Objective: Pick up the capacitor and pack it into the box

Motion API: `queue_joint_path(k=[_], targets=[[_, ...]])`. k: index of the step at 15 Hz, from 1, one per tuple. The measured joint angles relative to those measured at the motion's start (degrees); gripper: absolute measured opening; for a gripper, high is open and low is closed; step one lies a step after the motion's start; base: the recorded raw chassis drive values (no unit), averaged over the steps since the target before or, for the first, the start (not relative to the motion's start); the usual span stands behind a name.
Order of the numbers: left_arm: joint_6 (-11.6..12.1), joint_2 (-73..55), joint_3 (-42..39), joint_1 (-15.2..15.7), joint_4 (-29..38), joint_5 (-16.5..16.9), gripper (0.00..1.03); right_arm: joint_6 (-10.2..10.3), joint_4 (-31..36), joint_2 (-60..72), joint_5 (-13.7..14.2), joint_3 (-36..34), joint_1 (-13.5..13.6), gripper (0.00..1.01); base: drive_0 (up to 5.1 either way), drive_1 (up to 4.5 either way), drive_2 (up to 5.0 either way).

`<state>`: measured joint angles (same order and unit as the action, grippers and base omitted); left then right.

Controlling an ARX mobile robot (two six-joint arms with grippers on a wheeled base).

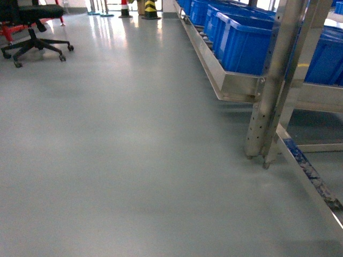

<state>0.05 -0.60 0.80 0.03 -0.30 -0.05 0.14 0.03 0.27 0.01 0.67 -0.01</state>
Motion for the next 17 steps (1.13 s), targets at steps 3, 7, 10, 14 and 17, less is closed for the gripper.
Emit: queue_joint_path(k=[3,7,10,14,17], targets=[[0.0,0.0,0.0,0.0,-0.07,0.09,0.43,0.0,-0.35,0.0,-0.04,0.0,0.0,0.98,-5.0,2.49,2.5],[0.0,0.0,0.0,-0.04,-0.11,-0.02,0.43,0.0,-0.33,0.0,-0.02,0.0,0.0,0.98,-4.8,2.65,2.6],[0.0,0.0,0.0,-0.04,-0.11,0.09,0.43,0.0,-0.35,0.0,-0.02,0.0,0.0,0.98,-4.7,2.8,2.8],[0.0,0.0,0.0,-0.04,-0.09,0.04,0.43,0.0,-0.39,0.0,0.0,0.0,0.0,0.98,-4.7,2.8,2.8],[0.0,0.0,0.0,-0.04,-0.15,0.04,0.43,0.0,-0.31,0.0,-0.04,0.0,0.0,0.98,-5.0,2.46,2.5]])
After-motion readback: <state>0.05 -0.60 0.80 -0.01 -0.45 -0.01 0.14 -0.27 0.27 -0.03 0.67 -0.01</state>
